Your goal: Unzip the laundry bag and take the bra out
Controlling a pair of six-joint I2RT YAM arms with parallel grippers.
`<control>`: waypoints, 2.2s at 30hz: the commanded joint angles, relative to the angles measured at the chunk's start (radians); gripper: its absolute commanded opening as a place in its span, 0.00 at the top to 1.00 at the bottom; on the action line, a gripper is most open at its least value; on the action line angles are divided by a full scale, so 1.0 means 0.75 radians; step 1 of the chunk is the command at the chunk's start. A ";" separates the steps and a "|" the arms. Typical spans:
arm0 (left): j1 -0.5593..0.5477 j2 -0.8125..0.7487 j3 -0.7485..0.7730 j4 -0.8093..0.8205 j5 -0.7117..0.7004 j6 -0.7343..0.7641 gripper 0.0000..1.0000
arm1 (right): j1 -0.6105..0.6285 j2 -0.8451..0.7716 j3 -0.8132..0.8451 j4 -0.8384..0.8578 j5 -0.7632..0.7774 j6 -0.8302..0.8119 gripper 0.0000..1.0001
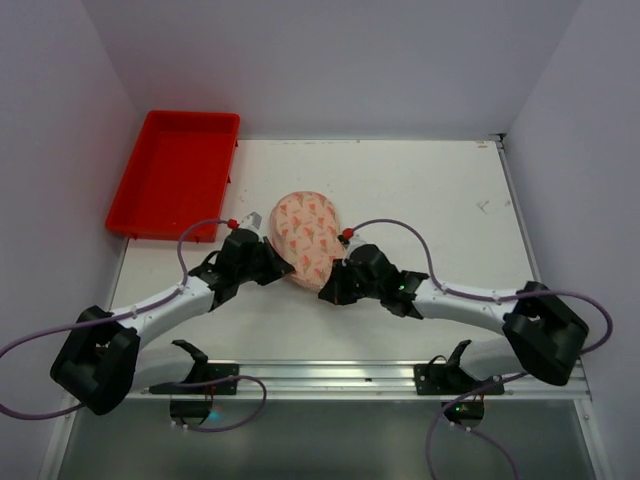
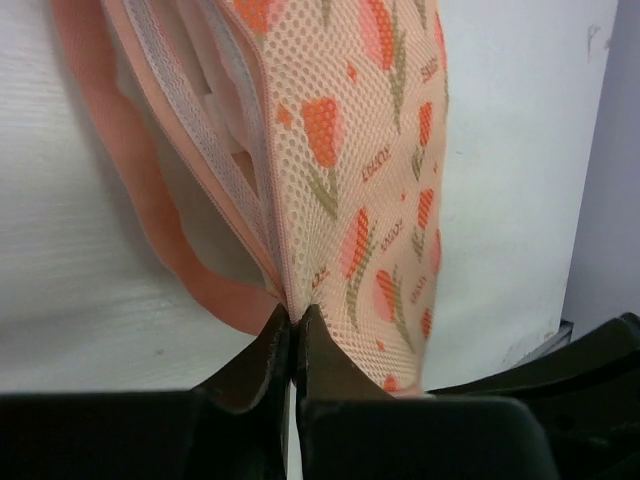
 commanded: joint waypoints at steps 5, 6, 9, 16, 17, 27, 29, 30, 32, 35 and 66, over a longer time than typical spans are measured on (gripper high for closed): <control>0.193 0.018 0.070 -0.082 0.058 0.248 1.00 | -0.208 -0.508 -0.349 -0.259 0.087 -0.073 1.00; 0.207 0.042 0.119 -0.080 0.099 0.286 1.00 | -0.208 -0.549 -0.353 -0.271 0.094 -0.086 1.00; 0.209 0.191 0.266 -0.078 0.207 0.417 0.97 | -0.208 -0.588 -0.312 -0.274 0.043 -0.121 1.00; 0.209 0.411 0.479 -0.090 0.257 0.441 0.18 | -0.094 -0.235 -0.096 -0.006 -0.050 -0.061 1.00; 0.209 0.388 0.467 -0.096 0.238 0.420 0.06 | -0.076 -0.137 -0.063 0.009 -0.048 -0.057 1.00; 0.207 -0.125 -0.092 -0.089 0.052 0.109 0.00 | -0.006 0.205 0.191 0.164 -0.099 0.006 1.00; 0.203 -0.172 -0.132 -0.054 0.087 0.060 0.02 | 0.000 0.228 0.209 0.166 -0.101 0.004 1.00; 0.197 -0.174 -0.144 -0.041 0.121 0.048 0.04 | 0.000 0.238 0.213 0.168 -0.107 0.006 1.00; 0.179 -0.166 -0.142 0.026 0.124 0.023 0.07 | 0.006 0.265 0.226 0.170 -0.115 0.010 1.00; 0.138 -0.119 -0.116 0.086 0.120 -0.006 0.13 | 0.019 0.277 0.232 0.158 -0.117 0.004 1.00; -0.287 -0.403 -0.494 0.141 -0.166 -0.378 0.64 | -0.192 -0.351 -0.141 -0.406 0.179 -0.233 0.98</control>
